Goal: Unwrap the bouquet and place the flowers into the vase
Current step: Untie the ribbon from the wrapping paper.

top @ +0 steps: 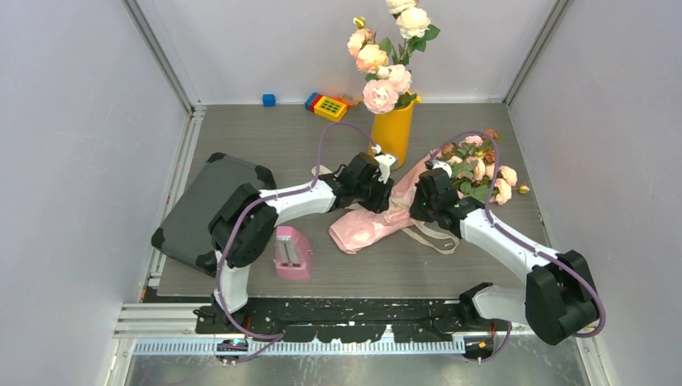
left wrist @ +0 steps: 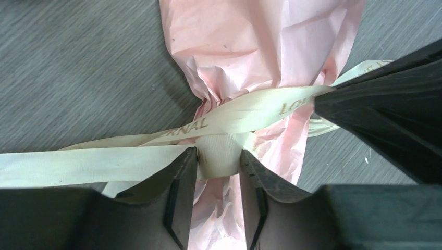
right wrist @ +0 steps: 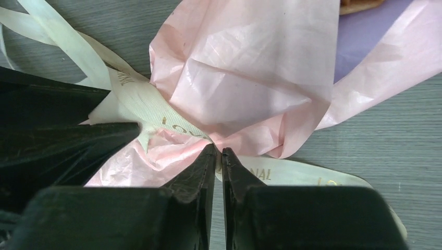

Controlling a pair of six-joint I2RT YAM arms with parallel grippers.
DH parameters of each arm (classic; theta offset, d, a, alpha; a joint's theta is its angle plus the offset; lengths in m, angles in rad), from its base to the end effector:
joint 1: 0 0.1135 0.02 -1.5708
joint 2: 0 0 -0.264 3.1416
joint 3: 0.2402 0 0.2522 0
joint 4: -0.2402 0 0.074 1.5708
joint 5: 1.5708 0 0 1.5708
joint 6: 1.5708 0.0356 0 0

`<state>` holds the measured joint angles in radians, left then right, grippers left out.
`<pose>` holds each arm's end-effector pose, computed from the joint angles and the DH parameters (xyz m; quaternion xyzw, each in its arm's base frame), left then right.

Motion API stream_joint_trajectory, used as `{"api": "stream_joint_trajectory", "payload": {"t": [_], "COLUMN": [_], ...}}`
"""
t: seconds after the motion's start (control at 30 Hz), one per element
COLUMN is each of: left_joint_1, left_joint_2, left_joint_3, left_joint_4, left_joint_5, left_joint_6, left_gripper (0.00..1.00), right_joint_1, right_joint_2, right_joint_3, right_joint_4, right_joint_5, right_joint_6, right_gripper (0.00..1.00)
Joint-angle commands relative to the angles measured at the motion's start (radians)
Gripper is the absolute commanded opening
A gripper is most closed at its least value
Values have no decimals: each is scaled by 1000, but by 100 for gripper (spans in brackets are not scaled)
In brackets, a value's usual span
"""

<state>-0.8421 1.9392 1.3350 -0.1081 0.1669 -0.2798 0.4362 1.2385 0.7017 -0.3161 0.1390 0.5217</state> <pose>0.2841 -0.3272 0.1987 0.2847 0.8609 -0.2848 0.3109 0.2259 0.0999 0.2071 0.0643 0.9321 0.1038 0.3410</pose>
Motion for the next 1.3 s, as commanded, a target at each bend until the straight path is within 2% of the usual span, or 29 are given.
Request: {"api": "stream_joint_trajectory", "payload": {"t": [0.0, 0.03, 0.23, 0.37, 0.43, 0.9, 1.27], "left_joint_1": [4, 6, 34, 82, 118, 383, 514], "left_joint_2": [-72, -78, -129, -171, -189, -246, -213], "left_joint_3": [19, 16, -25, -64, -83, -154, -137], "left_joint_4": [15, 21, 65, 86, 91, 50, 33], "left_joint_5": [-77, -79, -65, -46, -44, -4, -48], "left_joint_6": [-14, -21, -71, -104, -111, -101, -96], "left_gripper": [35, 34, 24, 10, 7, 5, 4], "right_joint_1": [-1, -1, -1, -1, -1, -1, -2], "right_joint_2": [-83, -92, -195, -283, -351, -736, -945], "right_joint_3": [-3, -3, 6, 39, 60, 214, 217], "right_joint_4": [-18, -26, -120, -256, -323, -657, -973], "right_joint_5": [42, 49, 118, 237, 315, 802, 1072], "right_joint_6": [5, 8, 40, 89, 123, 318, 668], "right_gripper": [12, 8, 1, 0, 0, 0, 0]}}
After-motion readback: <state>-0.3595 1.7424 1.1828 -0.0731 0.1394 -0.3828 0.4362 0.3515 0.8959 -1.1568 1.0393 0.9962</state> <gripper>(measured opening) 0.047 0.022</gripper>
